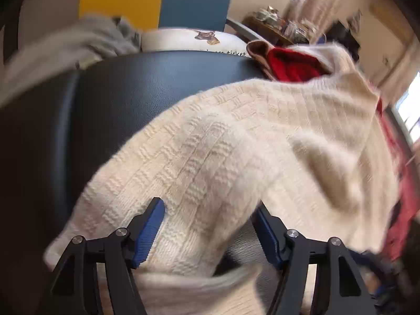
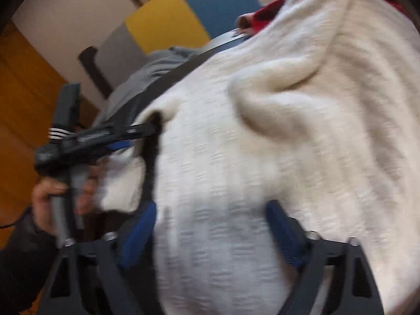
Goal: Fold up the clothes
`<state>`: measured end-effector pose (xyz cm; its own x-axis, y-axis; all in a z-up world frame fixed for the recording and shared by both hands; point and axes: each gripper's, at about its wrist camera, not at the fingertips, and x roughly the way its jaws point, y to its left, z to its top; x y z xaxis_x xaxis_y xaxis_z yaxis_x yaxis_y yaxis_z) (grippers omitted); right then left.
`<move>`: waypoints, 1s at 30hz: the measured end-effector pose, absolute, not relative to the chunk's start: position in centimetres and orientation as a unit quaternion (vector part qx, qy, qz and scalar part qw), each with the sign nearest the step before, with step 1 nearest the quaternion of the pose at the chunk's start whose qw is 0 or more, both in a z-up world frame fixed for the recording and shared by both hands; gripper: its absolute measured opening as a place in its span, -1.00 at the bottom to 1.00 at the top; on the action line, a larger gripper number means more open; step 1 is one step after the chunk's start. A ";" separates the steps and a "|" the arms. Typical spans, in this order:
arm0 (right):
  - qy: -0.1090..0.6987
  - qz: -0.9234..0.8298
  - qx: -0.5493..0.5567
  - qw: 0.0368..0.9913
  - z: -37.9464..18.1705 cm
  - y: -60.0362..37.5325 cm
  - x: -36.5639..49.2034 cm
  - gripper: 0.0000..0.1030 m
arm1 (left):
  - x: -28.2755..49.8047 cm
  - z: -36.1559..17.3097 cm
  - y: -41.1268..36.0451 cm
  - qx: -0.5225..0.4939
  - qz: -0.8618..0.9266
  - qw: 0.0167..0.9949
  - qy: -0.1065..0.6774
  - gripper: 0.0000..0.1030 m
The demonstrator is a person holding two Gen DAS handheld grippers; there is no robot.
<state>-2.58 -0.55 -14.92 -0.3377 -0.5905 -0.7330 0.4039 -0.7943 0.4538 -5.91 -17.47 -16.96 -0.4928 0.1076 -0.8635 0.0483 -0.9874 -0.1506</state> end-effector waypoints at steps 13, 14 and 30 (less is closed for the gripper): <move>-0.087 -0.727 0.520 0.441 -16.0 -10.6 -1.6 1.00 | 3.8 -16.4 -32.6 -0.511 0.826 -0.224 -0.078 0.27; -0.093 -0.719 0.523 0.448 -16.1 -11.5 -1.7 1.00 | 4.9 -16.0 -33.8 -0.504 0.825 -0.236 -0.094 0.27; -0.102 -0.677 0.530 0.500 -13.9 -16.0 0.2 0.97 | 8.9 -11.9 -28.3 -0.436 0.869 -0.141 -0.186 0.25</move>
